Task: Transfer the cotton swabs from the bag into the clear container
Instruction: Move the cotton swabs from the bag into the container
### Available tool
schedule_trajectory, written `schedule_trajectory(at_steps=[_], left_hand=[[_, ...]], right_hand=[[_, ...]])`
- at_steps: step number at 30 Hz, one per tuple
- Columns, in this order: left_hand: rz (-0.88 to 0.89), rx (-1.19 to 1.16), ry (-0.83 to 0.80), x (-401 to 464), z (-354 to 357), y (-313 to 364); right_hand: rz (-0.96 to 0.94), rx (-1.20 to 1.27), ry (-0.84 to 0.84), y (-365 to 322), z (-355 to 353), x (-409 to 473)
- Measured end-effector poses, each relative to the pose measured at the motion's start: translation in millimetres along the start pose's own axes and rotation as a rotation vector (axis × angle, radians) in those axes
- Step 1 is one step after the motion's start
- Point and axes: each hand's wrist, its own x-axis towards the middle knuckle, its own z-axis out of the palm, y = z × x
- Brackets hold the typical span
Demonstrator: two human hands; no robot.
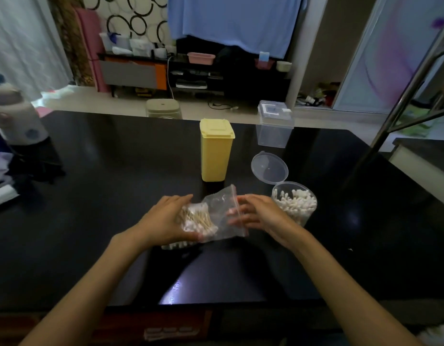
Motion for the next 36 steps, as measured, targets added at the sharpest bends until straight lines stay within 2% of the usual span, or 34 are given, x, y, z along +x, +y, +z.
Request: schedule_trajectory(at_steps=[4,7,11,14,19,24,30,36], left_hand=[[0.077,0.059,-0.024,-3.4,-0.5,2.5],[0.084,0.057,-0.002,-3.4,1.3,3.1],[0.093,-0.144,-0.032,-8.3,5.5,8.8],[0.168,-0.286,0.027,-8.8,10.0,16.4],[0.224,-0.482,0.094,-6.4,16.9,30.3],[0.138,-0.721,0.191,-4.0,23.0,42.7],[0.113,-0.731,0.211,-1.0,26.3,41.5],[0.105,-0.725,0.244,-1.2,26.9,43.3]], right_hand=[[0.126,-0.202,-0.178,5.9,-1.9,-8.9],[0.117,-0.279,-0.167,13.7,4.4,-6.0],[0.085,-0.394,-0.123,23.4,11.6,-1.1],[-0.058,-0.543,-0.019,35.0,11.5,9.9],[-0.104,-0.677,-0.009,30.8,7.1,12.4],[-0.110,-0.441,-0.019,29.5,10.9,4.2],[-0.058,-0.330,-0.180,21.4,9.1,-1.2],[-0.060,-0.334,-0.225,22.9,6.9,-2.2]])
